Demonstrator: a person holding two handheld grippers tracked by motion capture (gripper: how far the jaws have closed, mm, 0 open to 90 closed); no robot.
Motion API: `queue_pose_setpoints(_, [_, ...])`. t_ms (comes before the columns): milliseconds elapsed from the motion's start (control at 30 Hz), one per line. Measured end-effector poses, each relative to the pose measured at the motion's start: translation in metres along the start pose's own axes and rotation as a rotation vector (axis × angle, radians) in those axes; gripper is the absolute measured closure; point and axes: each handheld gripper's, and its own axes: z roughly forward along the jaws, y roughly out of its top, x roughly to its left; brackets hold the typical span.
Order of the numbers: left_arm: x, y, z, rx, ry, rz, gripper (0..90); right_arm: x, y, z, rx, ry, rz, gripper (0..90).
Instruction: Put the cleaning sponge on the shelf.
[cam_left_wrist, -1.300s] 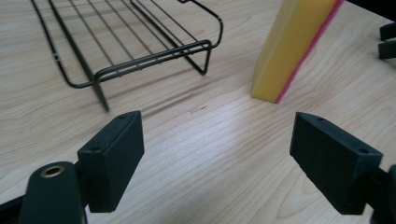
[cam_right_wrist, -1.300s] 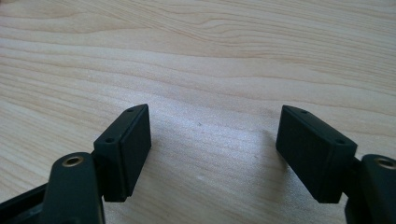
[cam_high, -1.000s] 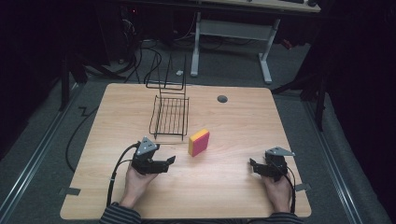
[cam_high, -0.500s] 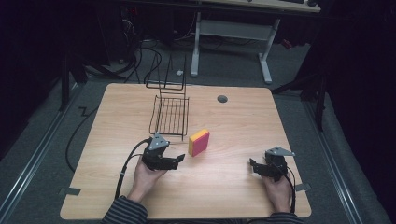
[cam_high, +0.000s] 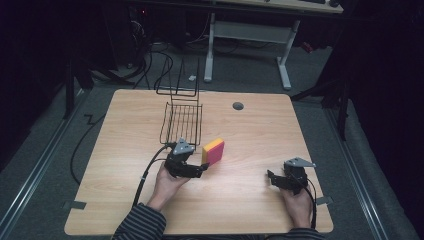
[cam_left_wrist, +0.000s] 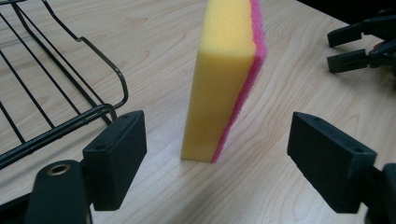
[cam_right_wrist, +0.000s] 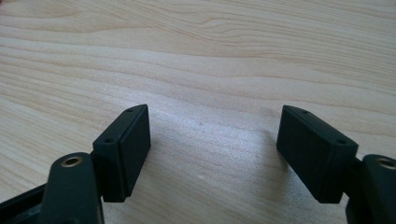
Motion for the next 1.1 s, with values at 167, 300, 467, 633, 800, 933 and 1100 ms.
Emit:
queue_pose_setpoints(167, [0.002,0.004,0.008,-0.001,0.008,-0.007,21.5,0.0,0.0,0.0,0.0,0.0,-0.001,26.2])
queue_pose_setpoints(300, [0.001,0.004,0.013,-0.002,0.021,-0.002,25.2,0.0,0.0,0.0,0.0,0.0,-0.001,26.2])
queue_pose_setpoints(467, [0.001,0.003,0.021,-0.014,0.039,0.013,29.7,0.0,0.0,0.0,0.0,0.001,-0.001,26.2])
queue_pose_setpoints(633, [0.0,0.002,0.028,-0.009,0.037,0.008,34.5,0.0,0.0,0.0,0.0,0.001,-0.001,26.2])
queue_pose_setpoints(800, [-0.002,0.002,0.033,-0.011,0.028,0.016,41.2,0.0,0.0,0.0,0.0,0.001,-0.001,26.2])
queue_pose_setpoints(933, [-0.001,0.001,0.036,-0.003,0.006,0.001,49.9,0.0,0.0,0.0,0.0,0.002,-0.003,26.2])
queue_pose_setpoints(1100, [0.0,0.0,0.038,0.004,0.0,0.007,57.7,0.0,0.0,0.0,0.001,0.003,0.002,26.1])
